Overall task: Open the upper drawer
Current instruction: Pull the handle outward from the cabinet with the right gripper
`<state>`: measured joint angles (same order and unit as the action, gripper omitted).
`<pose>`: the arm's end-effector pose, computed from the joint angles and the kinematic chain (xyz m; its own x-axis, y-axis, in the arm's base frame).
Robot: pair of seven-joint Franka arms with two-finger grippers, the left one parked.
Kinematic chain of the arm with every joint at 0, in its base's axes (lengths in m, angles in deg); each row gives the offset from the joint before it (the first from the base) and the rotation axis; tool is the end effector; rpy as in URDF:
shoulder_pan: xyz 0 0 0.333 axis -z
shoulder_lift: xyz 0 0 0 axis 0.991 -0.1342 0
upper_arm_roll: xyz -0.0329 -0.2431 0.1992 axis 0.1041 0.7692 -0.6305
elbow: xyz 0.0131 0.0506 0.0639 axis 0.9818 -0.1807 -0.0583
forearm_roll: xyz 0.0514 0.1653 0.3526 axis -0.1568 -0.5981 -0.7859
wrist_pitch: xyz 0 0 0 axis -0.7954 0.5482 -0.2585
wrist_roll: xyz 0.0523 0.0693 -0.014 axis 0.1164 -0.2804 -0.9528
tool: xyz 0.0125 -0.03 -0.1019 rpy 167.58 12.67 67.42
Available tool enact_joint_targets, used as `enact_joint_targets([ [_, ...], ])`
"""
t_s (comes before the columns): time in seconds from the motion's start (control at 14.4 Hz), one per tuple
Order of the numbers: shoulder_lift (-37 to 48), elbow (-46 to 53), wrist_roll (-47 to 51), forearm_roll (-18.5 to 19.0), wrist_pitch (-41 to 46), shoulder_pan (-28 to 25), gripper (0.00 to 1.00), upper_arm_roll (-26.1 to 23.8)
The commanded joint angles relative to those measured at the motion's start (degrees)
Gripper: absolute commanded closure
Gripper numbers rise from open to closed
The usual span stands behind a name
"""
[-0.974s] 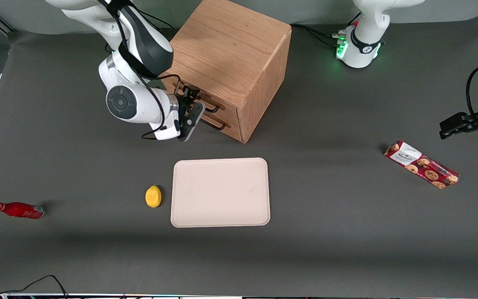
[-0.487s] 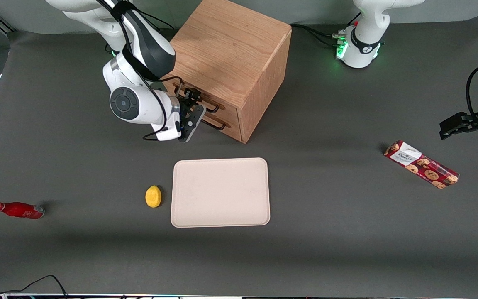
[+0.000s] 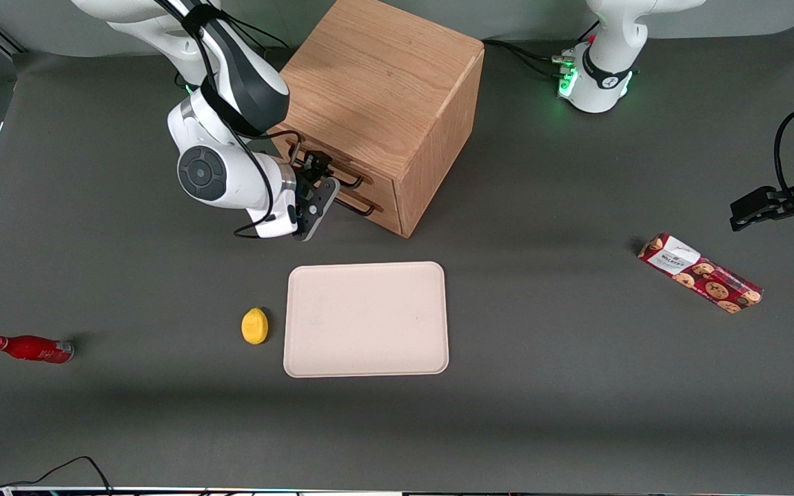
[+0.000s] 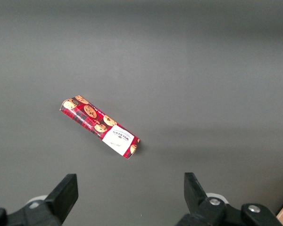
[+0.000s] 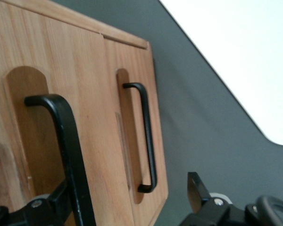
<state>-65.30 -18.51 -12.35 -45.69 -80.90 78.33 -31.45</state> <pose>0.4983 0.3096 0.3805 0.6064 0.7924 -0.0658 0.7058 -0.5746 -0.4145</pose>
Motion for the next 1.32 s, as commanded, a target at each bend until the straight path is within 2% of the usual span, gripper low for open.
enact_joint_targets([
  [0.0,-4.5,5.2,1.0,3.4,0.0,0.0,0.00,0.9],
  [0.14,-6.1,7.6,0.6,5.0,0.2,0.5,0.00,1.2],
  [0.28,-7.3,10.2,0.4,5.2,0.7,0.1,0.00,3.7],
  [0.49,-8.7,12.6,0.4,5.3,1.1,0.2,0.00,4.9],
  [0.63,-9.7,14.8,0.1,7.3,2.3,0.3,0.00,5.7],
  [1.25,-12.6,19.9,-8.8,7.5,2.8,0.1,0.00,11.5],
])
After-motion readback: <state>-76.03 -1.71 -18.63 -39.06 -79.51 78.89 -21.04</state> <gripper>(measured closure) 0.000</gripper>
